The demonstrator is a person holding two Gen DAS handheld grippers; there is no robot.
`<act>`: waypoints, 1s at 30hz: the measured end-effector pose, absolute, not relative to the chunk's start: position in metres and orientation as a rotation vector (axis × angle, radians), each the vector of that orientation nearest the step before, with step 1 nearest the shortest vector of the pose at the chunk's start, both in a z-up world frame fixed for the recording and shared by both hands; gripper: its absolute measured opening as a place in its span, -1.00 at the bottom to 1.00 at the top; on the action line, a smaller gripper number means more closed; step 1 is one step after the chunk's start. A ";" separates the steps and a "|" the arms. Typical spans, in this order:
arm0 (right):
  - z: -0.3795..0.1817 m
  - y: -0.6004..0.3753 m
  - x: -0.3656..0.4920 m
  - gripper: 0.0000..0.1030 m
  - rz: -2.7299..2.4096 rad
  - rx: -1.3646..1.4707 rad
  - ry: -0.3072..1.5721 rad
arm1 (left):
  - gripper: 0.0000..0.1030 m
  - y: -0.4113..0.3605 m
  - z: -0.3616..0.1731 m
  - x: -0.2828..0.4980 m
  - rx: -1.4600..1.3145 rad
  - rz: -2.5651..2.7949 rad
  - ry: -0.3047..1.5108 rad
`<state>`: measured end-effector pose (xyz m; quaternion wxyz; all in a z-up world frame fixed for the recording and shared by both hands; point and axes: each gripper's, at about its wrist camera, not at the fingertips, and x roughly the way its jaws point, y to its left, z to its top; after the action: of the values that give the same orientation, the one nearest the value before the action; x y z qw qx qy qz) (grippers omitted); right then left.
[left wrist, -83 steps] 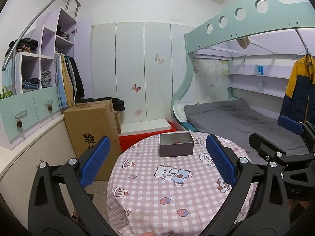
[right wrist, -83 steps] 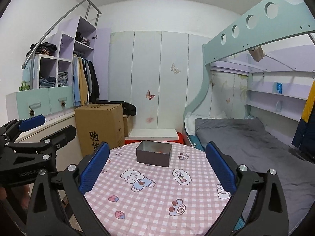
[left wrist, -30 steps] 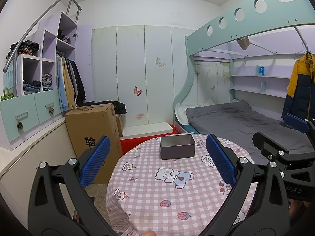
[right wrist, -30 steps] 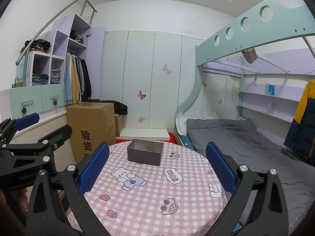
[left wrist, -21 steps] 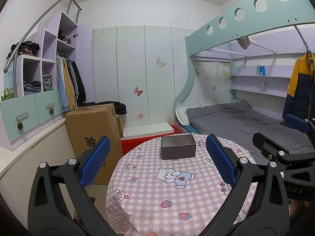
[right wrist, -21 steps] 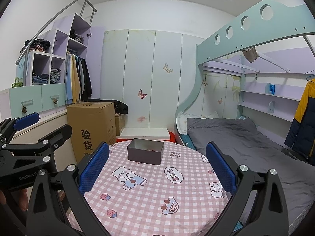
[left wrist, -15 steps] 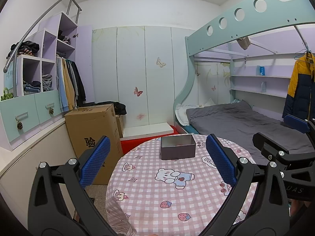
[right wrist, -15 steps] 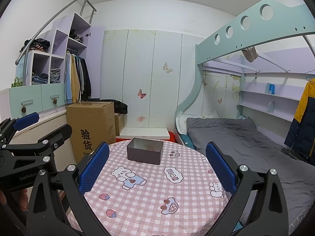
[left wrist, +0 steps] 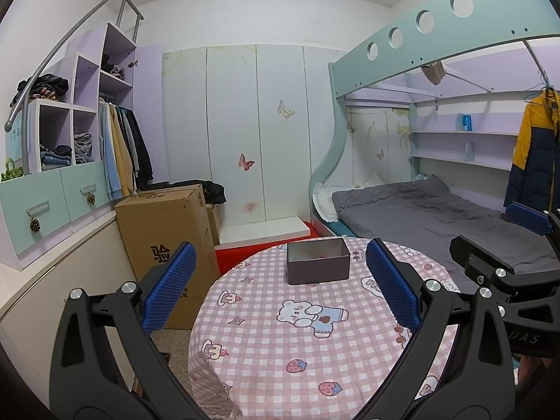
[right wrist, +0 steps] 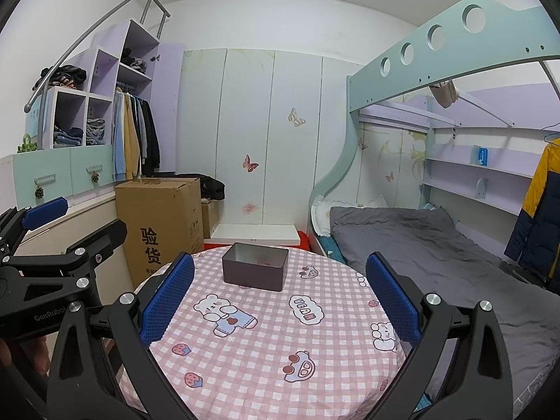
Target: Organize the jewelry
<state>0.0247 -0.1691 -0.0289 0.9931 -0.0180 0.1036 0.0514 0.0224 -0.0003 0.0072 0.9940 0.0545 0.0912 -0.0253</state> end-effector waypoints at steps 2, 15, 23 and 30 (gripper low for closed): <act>-0.029 -0.169 0.025 0.83 0.102 -0.036 0.210 | 0.86 0.000 0.006 0.024 0.109 -0.050 0.183; -0.035 -0.170 0.032 0.84 0.098 -0.037 0.222 | 0.86 -0.001 0.002 0.030 0.119 -0.043 0.191; -0.040 -0.171 0.038 0.84 0.095 -0.037 0.235 | 0.86 -0.002 -0.003 0.036 0.121 -0.041 0.200; -0.044 -0.171 0.044 0.84 0.092 -0.035 0.250 | 0.86 -0.002 -0.007 0.043 0.124 -0.040 0.213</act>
<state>0.0436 -0.1707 -0.0442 0.9910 -0.0173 0.1248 0.0458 0.0425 -0.0022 -0.0071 0.9922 0.0621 0.1060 -0.0197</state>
